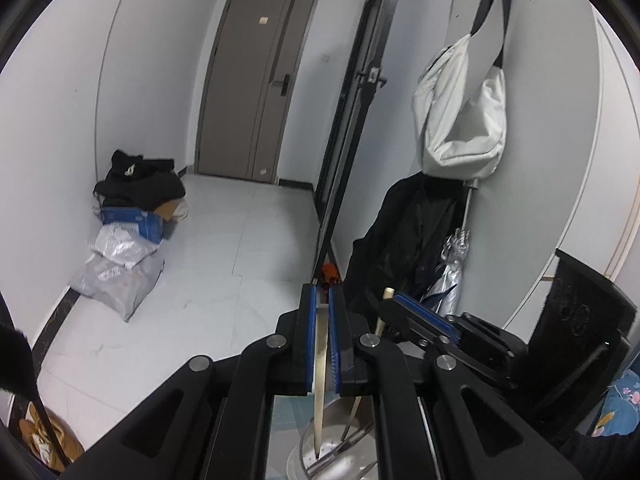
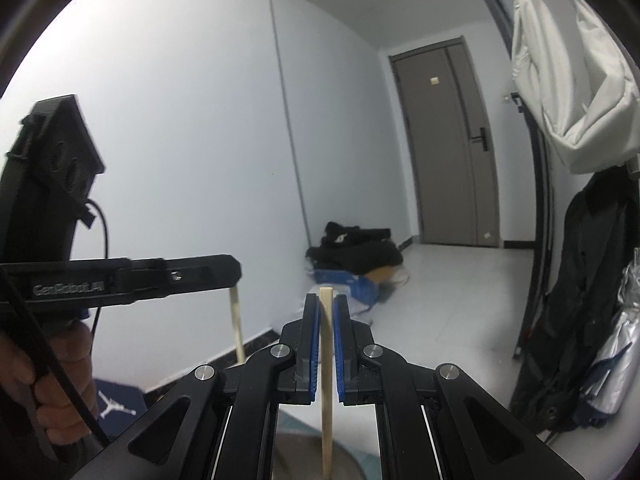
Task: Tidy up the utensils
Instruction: 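Carry both chopsticks over the utensil holder and open both grippers to drop them in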
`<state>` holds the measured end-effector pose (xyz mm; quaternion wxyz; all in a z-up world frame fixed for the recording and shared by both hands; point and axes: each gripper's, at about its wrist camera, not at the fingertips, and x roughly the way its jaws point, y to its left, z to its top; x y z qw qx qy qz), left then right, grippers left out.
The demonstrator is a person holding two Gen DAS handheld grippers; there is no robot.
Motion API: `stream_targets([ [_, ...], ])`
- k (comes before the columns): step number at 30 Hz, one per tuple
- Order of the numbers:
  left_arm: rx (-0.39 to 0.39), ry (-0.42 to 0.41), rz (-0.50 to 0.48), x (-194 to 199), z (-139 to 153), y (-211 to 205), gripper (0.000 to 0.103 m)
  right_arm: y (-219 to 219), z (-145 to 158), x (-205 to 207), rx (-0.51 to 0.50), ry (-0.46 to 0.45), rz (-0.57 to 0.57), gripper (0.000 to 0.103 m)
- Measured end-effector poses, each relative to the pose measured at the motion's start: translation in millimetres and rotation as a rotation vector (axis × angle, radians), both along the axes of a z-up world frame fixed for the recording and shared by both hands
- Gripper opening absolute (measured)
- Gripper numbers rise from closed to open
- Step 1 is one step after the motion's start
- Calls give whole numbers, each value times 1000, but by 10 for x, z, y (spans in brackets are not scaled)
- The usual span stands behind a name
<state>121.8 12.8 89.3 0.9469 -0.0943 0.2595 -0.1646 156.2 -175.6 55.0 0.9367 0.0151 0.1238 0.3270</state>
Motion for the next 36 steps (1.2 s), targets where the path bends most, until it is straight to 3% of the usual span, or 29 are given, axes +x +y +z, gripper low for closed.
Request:
stream_targets([
  [8,4,78,16,20,-99,11,3,77,-113,-71,-56,73,72,6],
  [16,5,158,59,-40,-176,113,6,39,-227,-122,-31,174,81,9],
  [19,15,151,73,-137,-159,128,19,9,-197,-228,-31,172,62,9],
  [23,20,129,109,-277,-99,177,37,-80,-117,-388,-10,165,24,22],
  [31,-4,118,198,-505,-66,325,49,-192,-43,-805,-3,140,-23,35],
  [33,-1,113,224,-579,-86,334,60,-176,-30,-898,5,134,-30,44],
  [36,14,103,251,-702,-126,319,67,-169,-23,-1044,8,119,-46,54],
])
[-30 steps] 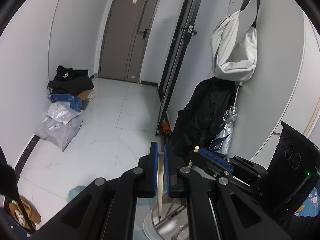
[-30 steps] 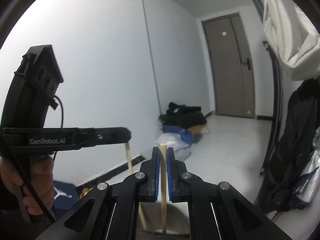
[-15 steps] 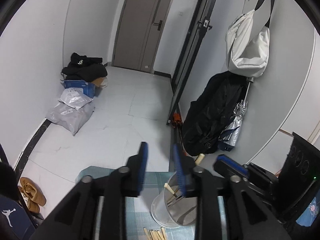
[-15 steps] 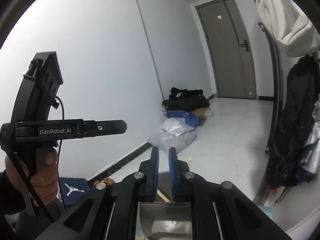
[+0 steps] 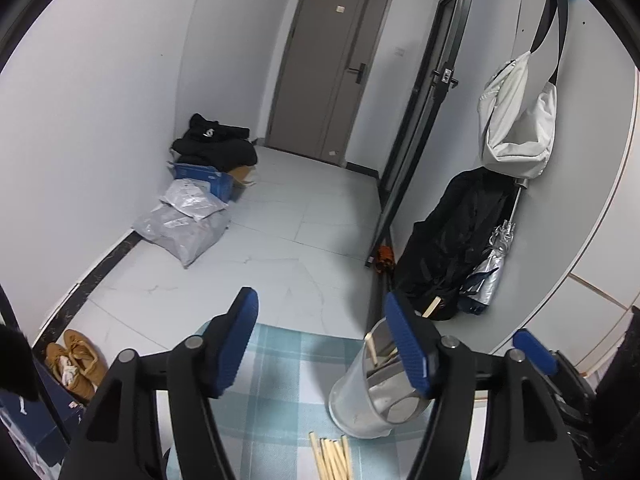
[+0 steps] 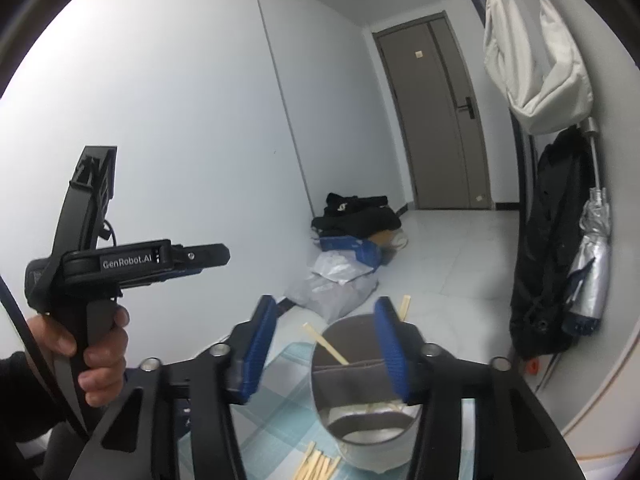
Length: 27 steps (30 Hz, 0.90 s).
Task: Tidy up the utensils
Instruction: 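Carry both chopsticks over the utensil holder and open both grippers to drop them in, then withdraw both grippers from the utensil holder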
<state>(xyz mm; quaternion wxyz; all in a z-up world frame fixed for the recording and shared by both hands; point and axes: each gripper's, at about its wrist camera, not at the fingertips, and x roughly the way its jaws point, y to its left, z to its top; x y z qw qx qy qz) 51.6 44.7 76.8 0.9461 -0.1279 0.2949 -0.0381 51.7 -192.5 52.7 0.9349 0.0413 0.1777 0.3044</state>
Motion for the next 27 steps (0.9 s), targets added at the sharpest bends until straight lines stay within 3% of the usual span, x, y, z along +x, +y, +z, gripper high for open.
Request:
stream_targets([
  [3,18,2,27,-98,-47,-16,83,3,-28,-126,7,-4,-17,63],
  [12,72,-17,65,-392,-243,-56,93,-62,-234,-410,24,48,-74,72],
  [20,99,-32,80,-571,-531,-26,94,-98,-430,-607,-24,65,-169,87],
  [27,142,-42,72,-621,-830,-54,94,-74,-675,-634,-140,129,-232,89],
])
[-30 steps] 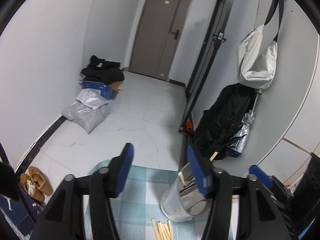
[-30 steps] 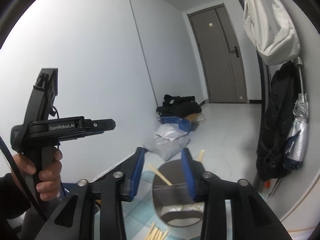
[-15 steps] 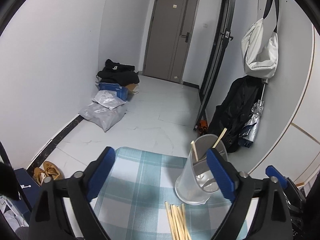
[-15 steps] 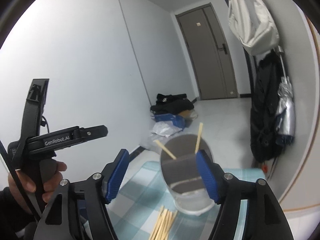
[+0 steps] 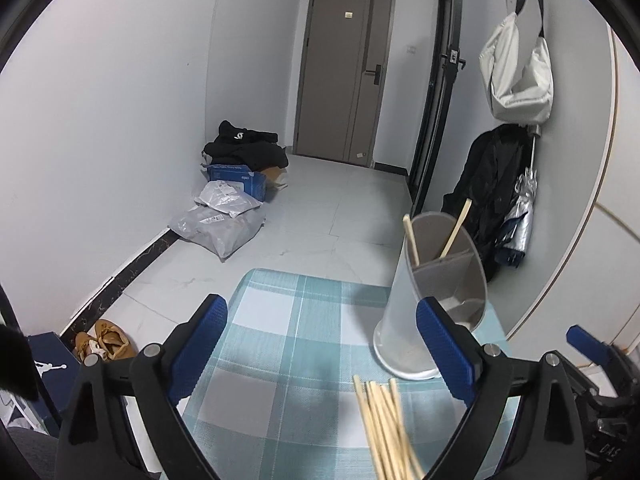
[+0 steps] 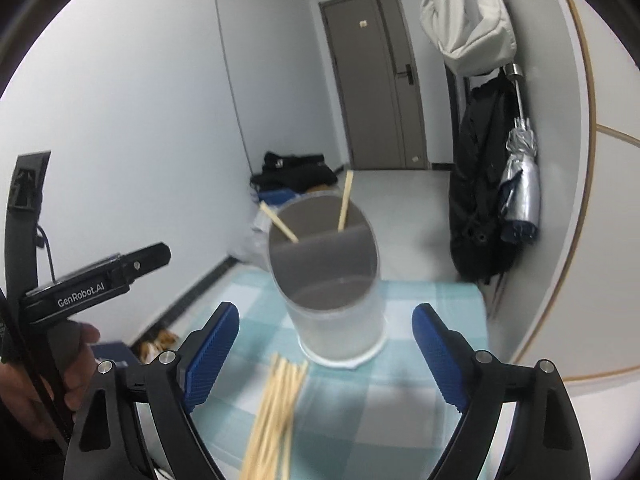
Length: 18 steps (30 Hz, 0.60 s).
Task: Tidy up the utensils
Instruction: 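Withdraw both grippers from the utensil holder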
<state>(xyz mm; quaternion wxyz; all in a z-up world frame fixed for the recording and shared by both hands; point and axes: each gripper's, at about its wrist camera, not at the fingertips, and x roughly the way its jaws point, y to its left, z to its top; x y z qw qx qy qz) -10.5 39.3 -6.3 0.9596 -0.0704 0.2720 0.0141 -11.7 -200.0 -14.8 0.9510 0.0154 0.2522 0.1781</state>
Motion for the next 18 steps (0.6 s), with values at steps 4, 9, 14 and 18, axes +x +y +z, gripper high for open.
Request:
stream_targets([
  [4,-8,37,-4,31,-114,37,94,28,-127,42,-31,43,-9,89],
  [9,18,87,34,100,-220,89,94,85,-307,183,-52,144,-16,89],
  [14,-28,134,32,130,-261,184,94,194,-563,344,-89,268,-16,89],
  [18,-110,140,79,141,-228,343,94,287,-755,463,-136,340,-20,89],
])
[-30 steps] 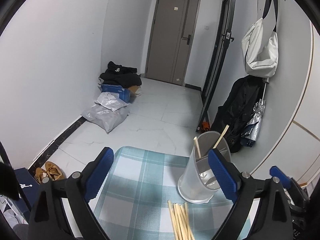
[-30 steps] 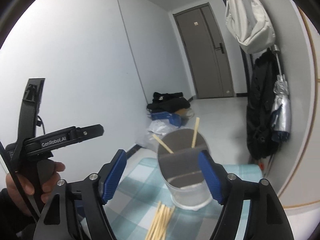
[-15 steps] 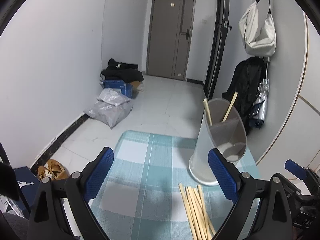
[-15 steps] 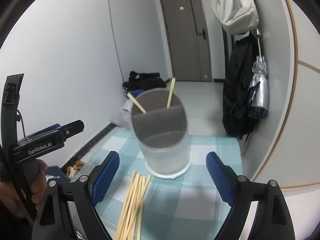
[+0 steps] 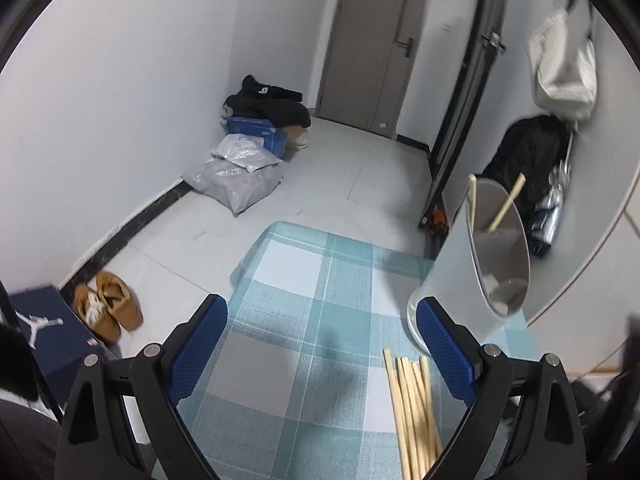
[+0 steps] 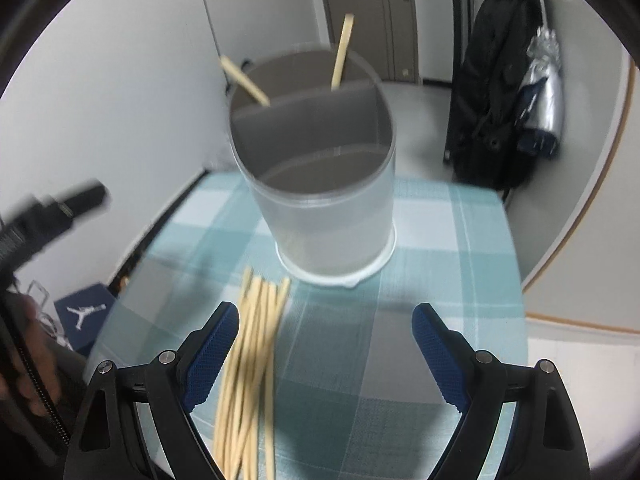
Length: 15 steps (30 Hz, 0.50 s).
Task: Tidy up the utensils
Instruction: 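Withdraw both grippers from the utensil holder, then lower the right gripper onto the chopstick pile and close on one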
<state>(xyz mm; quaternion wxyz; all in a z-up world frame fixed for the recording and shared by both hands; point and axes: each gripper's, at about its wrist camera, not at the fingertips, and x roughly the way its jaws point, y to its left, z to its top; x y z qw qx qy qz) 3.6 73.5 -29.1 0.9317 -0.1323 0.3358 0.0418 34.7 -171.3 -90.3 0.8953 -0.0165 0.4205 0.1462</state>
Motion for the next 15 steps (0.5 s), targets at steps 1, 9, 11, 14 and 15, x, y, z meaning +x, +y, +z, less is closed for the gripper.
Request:
stream_targets([
  [1,-8,8,5,14,-2,23,94,17,-45,27,3,19,2,89],
  [9,14,33,23,60,-69,50,94,122,-252,269,96,145,-10,84],
  [11,27,37,30,76,-98,62,94,159,-309,344,89,168,-24,77],
  [14,21,55,35,108,-138,112,94,223,-397,441,78,200,-27,65],
  [15,20,58,38,114,-141,114,94,249,-421,460,71,208,-23,58],
])
